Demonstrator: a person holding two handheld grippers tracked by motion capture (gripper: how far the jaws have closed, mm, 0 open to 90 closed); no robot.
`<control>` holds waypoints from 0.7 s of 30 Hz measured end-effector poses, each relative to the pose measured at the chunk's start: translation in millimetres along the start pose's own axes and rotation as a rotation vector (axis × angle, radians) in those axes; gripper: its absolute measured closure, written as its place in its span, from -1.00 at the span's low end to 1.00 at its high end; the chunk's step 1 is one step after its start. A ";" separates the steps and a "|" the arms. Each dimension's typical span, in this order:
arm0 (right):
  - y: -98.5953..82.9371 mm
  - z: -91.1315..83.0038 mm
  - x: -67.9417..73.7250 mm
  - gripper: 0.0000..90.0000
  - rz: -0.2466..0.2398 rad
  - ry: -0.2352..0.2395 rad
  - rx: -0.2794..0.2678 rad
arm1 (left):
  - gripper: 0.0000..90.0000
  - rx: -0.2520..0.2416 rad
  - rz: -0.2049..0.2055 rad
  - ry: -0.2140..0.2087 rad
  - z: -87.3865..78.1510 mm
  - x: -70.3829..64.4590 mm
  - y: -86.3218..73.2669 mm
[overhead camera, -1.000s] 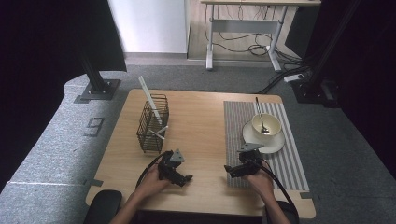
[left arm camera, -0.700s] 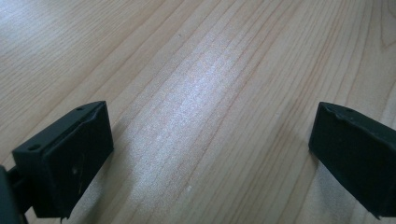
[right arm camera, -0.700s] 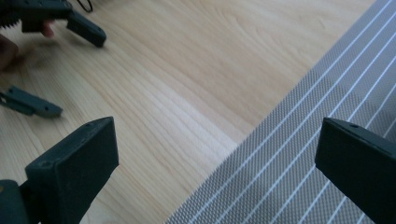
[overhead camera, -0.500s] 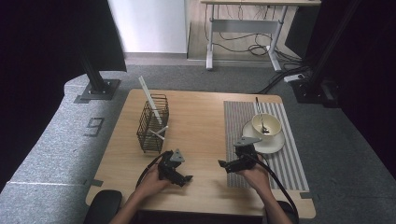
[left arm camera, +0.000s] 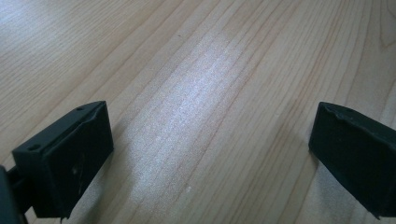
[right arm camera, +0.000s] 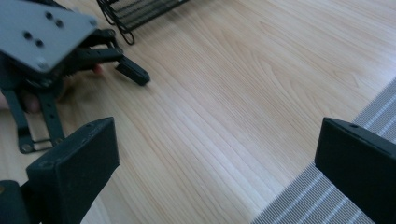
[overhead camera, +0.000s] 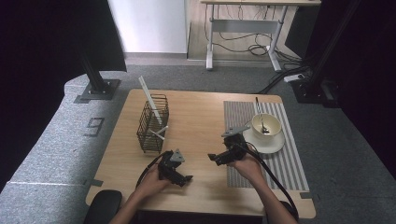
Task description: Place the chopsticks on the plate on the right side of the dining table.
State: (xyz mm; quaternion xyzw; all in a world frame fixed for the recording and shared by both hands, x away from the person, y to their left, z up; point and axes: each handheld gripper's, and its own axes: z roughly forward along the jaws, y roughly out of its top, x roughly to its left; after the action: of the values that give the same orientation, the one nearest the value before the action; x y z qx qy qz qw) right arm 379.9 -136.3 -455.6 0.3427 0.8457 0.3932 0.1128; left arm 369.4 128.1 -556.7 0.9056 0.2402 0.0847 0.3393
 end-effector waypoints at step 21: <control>59.2 16.1 19.5 -0.91 -0.061 0.078 -0.024 | -1.00 0.001 0.003 -0.003 0.1 0.0 0.2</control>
State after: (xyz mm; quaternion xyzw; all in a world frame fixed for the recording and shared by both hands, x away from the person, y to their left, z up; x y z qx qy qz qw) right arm 401.9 -86.8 -420.9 0.2998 0.8547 0.4128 0.0959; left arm 369.5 128.0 -556.7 0.9063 0.2383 0.0835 0.3390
